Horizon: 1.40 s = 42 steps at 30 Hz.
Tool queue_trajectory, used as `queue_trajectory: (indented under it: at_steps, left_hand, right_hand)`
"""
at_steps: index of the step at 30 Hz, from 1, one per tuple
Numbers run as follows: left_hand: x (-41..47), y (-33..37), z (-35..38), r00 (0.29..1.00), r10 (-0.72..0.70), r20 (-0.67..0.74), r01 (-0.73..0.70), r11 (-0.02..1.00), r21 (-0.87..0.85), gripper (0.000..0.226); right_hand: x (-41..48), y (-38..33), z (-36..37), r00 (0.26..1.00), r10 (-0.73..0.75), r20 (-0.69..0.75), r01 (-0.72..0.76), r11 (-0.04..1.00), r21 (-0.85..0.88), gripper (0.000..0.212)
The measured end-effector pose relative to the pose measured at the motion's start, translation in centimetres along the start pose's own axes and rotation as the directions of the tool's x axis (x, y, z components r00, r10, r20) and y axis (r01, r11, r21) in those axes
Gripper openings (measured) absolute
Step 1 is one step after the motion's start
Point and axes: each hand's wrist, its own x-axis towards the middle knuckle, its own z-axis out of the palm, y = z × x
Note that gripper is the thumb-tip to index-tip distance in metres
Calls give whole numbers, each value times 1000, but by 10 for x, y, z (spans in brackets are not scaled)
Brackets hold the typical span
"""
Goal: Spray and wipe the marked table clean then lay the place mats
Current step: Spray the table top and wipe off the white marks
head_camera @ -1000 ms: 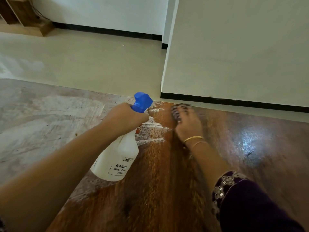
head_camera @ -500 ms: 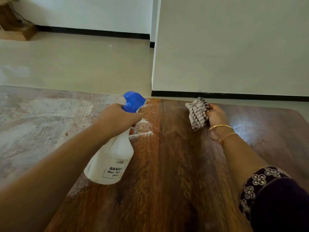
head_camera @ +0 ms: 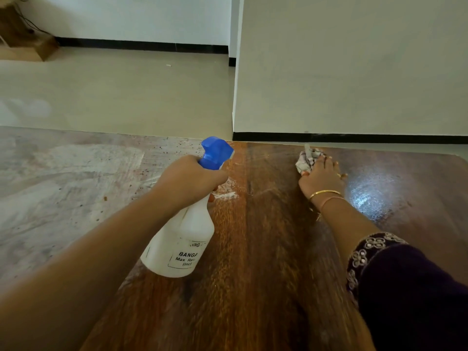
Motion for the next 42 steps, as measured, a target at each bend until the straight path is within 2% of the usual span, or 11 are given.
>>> queue_trajectory:
  at_steps: [3,6,8,13,16,24,27,32,36,38,42]
  left_hand:
    - [0,-3,-7,1000,-4,-19,4,1000,-16,23]
    - [-1,-7,-14,999,-24,-44,22,999,-29,27]
    - [-3,-9,-16,998,-40,-52,39,999,-21,34]
    - [-4,-13,-15,996,-69,-57,68,998,-18,24]
    - [-6,-12,-14,997,-65,-52,64,998,-21,21]
    - [-11,-11,-11,997,-76,-31,75,997,-31,20]
    - [-14,-10,-12,996,-78,-36,77,996,-47,17]
    - [-21,-8,-10,997,-69,-31,68,997,-41,13]
    - [-25,-6,-14,997,-75,-31,73,996,-51,14]
    - [-27,-4,-14,997,-67,-35,66,997,-47,15]
    - [-30,2,-13,998,-50,-34,48,997,-60,12]
  right_hand:
    - [-24,-34,5,982,-190,-25,189,982,-17,64]
    - [-75,-67,23,830,-558,-4,558,829,-37,58]
    - [-90,-68,25,786,-616,55,618,785,-41,60]
    - [-71,-40,-1,888,-431,162,412,901,139,76]
    - [-70,-26,-7,854,-483,191,477,875,80,80]
    - [-70,-25,-10,791,-612,-10,611,790,45,8]
    - [-69,-25,-13,832,-553,-39,554,831,54,6]
    - [-60,-26,-39,971,-215,-108,240,841,484,13]
    - [-31,-27,-74,999,15,-50,34,550,834,15]
    - [-23,-25,-86,992,41,-123,88,485,870,11]
    - [-43,-20,-104,918,-20,-397,345,539,769,9]
